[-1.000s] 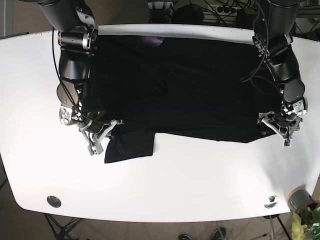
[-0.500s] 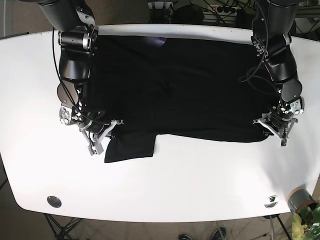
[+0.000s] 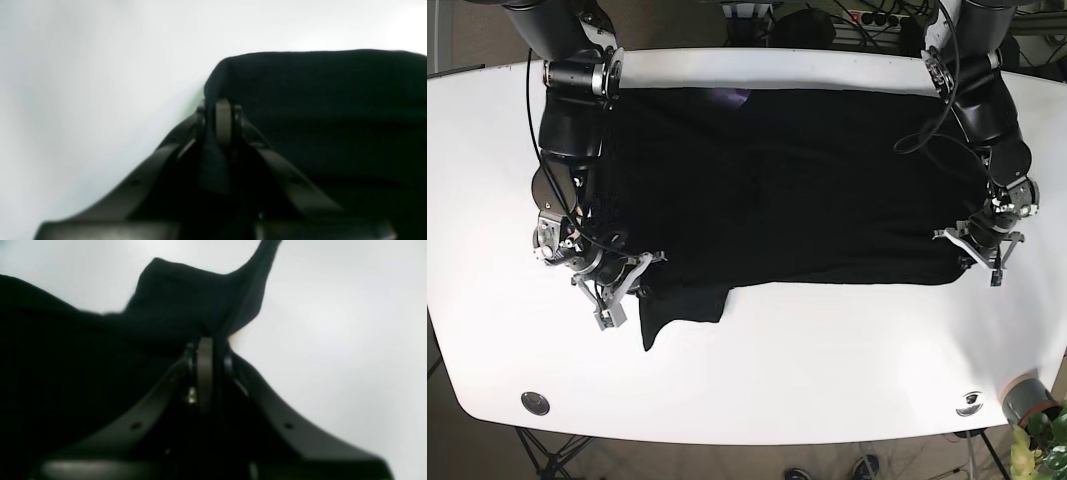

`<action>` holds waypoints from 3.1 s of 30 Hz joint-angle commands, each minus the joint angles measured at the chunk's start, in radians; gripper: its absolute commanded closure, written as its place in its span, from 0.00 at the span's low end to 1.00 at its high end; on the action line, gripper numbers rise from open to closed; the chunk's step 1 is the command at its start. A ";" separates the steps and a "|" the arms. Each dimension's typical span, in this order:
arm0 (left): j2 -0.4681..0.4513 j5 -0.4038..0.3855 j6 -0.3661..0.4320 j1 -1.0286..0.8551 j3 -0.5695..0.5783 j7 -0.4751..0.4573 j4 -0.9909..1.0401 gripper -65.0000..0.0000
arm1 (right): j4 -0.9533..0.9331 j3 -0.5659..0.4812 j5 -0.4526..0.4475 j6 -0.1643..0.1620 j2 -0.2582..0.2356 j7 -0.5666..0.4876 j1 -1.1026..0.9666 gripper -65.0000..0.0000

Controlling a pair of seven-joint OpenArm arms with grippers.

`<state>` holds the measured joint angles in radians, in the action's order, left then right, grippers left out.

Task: Fold the T-shirt properly
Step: 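Grasp the shirt edge with both grippers and fold it over lengthwise, then hold the folded shirt with both grippers and straighten its ends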

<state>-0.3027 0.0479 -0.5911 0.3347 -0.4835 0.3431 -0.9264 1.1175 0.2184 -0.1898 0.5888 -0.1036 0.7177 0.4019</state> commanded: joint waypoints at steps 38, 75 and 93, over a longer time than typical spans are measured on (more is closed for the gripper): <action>-0.025 -0.199 -0.107 -0.561 -0.067 0.132 -0.699 1.00 | 0.856 0.117 -0.026 0.016 0.086 0.282 -0.682 0.96; 0.044 -0.222 -0.107 -0.572 -0.014 0.216 -0.889 0.32 | 0.887 0.126 -0.198 0.007 0.069 0.288 -0.607 0.40; 0.043 -0.220 -0.107 -0.398 -0.063 0.308 -0.652 0.32 | 0.887 0.125 -0.192 0.009 0.074 0.283 -0.613 0.40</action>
<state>-0.2443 -0.1570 -0.6971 -0.0822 -0.5526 0.6666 -1.5707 1.9881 0.3412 -0.3656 0.5949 -0.0277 1.0252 -0.2203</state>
